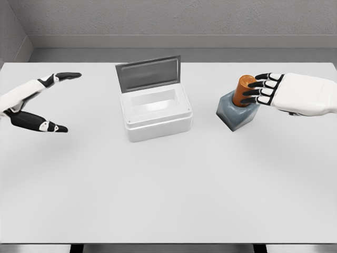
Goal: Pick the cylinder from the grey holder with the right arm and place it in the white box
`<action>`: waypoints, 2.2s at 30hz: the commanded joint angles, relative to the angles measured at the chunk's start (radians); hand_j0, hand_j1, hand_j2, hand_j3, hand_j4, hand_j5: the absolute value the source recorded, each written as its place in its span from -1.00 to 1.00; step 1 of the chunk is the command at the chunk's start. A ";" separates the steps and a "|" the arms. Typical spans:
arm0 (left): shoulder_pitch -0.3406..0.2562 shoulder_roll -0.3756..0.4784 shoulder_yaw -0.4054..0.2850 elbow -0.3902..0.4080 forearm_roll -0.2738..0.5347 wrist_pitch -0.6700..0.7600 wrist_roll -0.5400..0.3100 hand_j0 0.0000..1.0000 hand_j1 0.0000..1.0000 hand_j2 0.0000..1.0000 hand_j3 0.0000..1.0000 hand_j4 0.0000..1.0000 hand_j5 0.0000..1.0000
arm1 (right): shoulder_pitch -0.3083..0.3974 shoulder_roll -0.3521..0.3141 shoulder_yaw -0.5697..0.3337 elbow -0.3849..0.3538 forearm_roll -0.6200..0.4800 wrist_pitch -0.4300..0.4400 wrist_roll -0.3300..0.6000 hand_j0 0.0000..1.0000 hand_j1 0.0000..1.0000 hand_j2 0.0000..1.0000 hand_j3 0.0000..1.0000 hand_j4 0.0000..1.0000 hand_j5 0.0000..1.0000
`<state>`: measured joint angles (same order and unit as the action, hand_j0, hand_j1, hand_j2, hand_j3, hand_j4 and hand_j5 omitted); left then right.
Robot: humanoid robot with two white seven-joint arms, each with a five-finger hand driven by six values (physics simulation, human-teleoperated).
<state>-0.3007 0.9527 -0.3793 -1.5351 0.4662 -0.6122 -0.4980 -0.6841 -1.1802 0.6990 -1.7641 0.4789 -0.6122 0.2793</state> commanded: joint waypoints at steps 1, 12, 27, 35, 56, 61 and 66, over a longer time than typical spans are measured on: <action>0.000 -0.009 0.000 -0.002 0.083 0.021 -0.040 1.00 1.00 1.00 1.00 1.00 1.00 | 0.000 -0.001 0.001 0.000 -0.005 0.001 -0.005 1.00 1.00 1.00 1.00 1.00 1.00; -0.068 -0.080 0.002 0.009 0.233 0.313 -0.113 1.00 1.00 1.00 1.00 1.00 1.00 | -0.051 0.086 -0.009 0.081 -0.080 0.001 0.213 1.00 1.00 1.00 1.00 1.00 1.00; -0.087 -0.107 0.002 0.015 0.250 0.364 -0.113 1.00 1.00 1.00 1.00 1.00 1.00 | -0.360 0.383 0.226 0.416 -0.085 0.001 0.332 0.97 0.97 0.97 0.97 0.97 0.97; -0.089 -0.135 -0.001 0.023 0.253 0.374 -0.113 1.00 1.00 1.00 1.00 1.00 1.00 | -0.382 0.416 0.283 0.463 -0.063 0.001 0.332 0.97 0.97 0.97 0.97 0.97 0.97; -0.184 -0.239 -0.043 0.207 0.253 0.374 -0.113 1.00 1.00 1.00 1.00 1.00 1.00 | -0.402 0.410 0.312 0.469 0.000 0.001 0.332 0.50 0.50 0.50 0.50 0.50 0.50; -0.186 -0.239 -0.047 0.213 0.253 0.374 -0.113 1.00 1.00 1.00 1.00 1.00 1.00 | -0.402 0.412 0.313 0.468 -0.002 0.001 0.332 0.25 0.25 0.25 0.25 0.25 0.25; -0.186 -0.238 -0.047 0.213 0.253 0.373 -0.113 1.00 1.00 1.00 1.00 1.00 1.00 | -0.402 0.410 0.312 0.469 0.000 0.001 0.332 0.13 0.13 0.13 0.13 0.13 0.13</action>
<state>-0.4863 0.7132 -0.4261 -1.3226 0.7130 -0.2393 -0.6109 -1.0861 -0.7694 1.0107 -1.2961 0.4781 -0.6111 0.6108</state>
